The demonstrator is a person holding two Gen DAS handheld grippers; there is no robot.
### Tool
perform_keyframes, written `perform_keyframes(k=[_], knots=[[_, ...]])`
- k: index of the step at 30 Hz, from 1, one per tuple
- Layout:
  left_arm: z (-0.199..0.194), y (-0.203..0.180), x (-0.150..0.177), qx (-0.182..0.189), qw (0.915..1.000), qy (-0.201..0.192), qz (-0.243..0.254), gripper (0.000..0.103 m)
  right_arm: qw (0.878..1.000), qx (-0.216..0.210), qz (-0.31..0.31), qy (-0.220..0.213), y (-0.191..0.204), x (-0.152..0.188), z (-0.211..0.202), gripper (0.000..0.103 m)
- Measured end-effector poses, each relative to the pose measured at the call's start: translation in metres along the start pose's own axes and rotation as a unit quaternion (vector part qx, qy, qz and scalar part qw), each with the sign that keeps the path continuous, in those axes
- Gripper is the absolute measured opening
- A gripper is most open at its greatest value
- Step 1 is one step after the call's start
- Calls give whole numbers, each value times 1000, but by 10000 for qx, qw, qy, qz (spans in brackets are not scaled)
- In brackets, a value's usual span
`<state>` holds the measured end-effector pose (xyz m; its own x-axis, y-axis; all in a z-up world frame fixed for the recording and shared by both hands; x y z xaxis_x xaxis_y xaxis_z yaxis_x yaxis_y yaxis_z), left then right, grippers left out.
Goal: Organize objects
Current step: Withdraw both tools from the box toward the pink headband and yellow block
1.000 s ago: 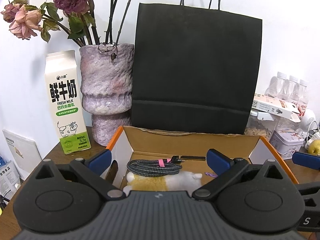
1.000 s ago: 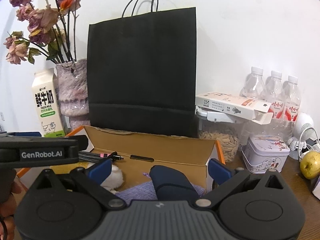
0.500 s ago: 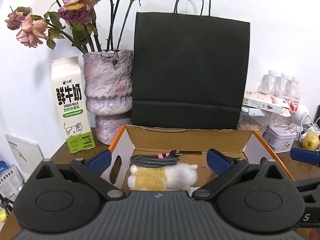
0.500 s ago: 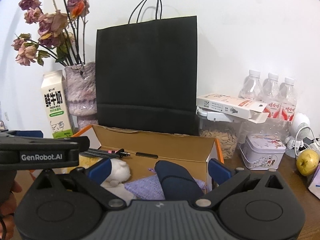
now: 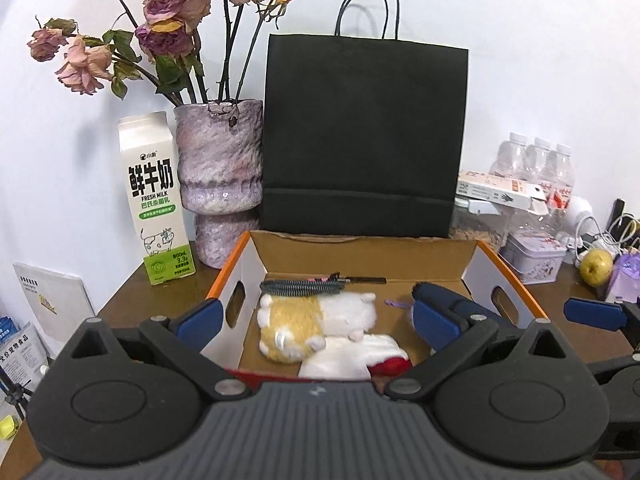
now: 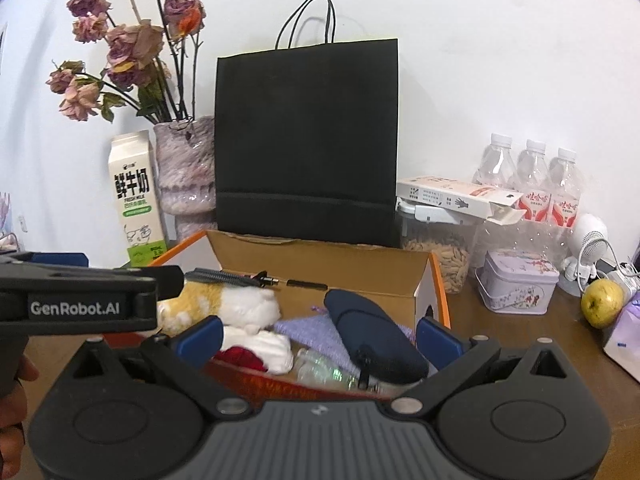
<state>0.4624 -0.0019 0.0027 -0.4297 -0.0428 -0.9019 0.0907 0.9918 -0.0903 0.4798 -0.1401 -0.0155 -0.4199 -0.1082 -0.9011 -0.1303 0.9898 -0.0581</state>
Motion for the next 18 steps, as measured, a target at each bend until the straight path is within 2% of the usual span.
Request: perform_keyframes(k=[18], knots=[[-59,-9,34,7,9998,175,-60,103,9998,-10,-60,182,-1,35,-56,103]])
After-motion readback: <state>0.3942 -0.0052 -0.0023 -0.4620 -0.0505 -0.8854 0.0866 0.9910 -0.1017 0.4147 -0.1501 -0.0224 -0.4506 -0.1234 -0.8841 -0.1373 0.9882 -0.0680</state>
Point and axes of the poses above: each gripper's, at about its wrist camera, not at the fingertips, and z roughly the way its jaws point, y to its left, x to its underside, the point moved 5 cm from there along z, roughly the way its jaws point, and after that the axes turned 11 degrees about x, right-handed, at the moved point
